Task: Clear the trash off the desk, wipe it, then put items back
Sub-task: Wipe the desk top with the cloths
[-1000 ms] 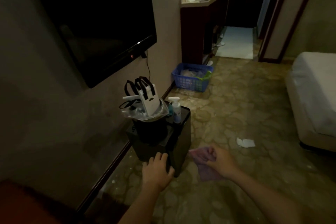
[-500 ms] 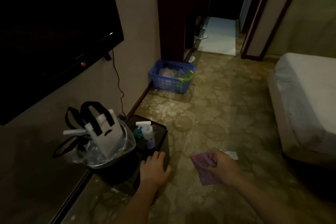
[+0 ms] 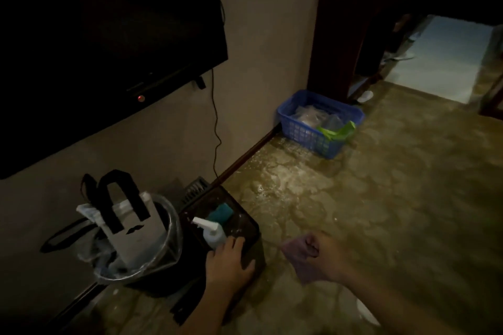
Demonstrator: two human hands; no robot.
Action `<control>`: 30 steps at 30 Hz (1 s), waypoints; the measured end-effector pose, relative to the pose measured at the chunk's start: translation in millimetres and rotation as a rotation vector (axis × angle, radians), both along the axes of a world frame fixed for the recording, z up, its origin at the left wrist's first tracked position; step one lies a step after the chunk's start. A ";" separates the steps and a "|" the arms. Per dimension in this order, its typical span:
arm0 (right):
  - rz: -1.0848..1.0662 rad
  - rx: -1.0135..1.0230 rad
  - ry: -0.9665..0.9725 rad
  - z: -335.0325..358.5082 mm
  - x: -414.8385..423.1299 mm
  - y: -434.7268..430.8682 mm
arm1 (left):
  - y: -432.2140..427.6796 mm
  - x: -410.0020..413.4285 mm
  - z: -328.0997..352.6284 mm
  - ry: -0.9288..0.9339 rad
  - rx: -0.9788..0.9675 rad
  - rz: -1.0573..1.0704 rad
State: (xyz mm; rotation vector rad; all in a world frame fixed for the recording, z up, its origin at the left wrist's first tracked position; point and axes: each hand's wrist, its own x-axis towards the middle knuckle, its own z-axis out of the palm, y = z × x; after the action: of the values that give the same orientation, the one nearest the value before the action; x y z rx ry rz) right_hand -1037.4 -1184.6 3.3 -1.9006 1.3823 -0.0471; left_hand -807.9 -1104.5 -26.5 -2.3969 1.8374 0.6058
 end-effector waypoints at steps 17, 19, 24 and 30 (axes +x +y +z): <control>0.668 0.057 0.045 -44.2 113.4 -218.1 | -52.5 -17.7 -50.9 -0.051 -0.255 0.910; 0.786 0.019 0.098 -55.5 132.1 -241.1 | -65.8 -18.3 -59.6 0.009 -0.239 1.020; 1.024 0.069 0.223 -90.2 167.7 -255.7 | -65.8 -42.1 -74.7 0.044 -0.220 1.223; 1.342 0.046 0.273 -145.5 233.5 -255.2 | -85.5 -67.4 -103.6 0.057 -0.124 1.503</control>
State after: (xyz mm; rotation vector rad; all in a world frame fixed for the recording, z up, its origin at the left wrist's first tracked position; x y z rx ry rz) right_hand -803.8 -1439.8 -142.2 -2.4634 0.0175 0.8951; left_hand -875.4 -1190.0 -130.0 -3.4315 -0.2988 0.5325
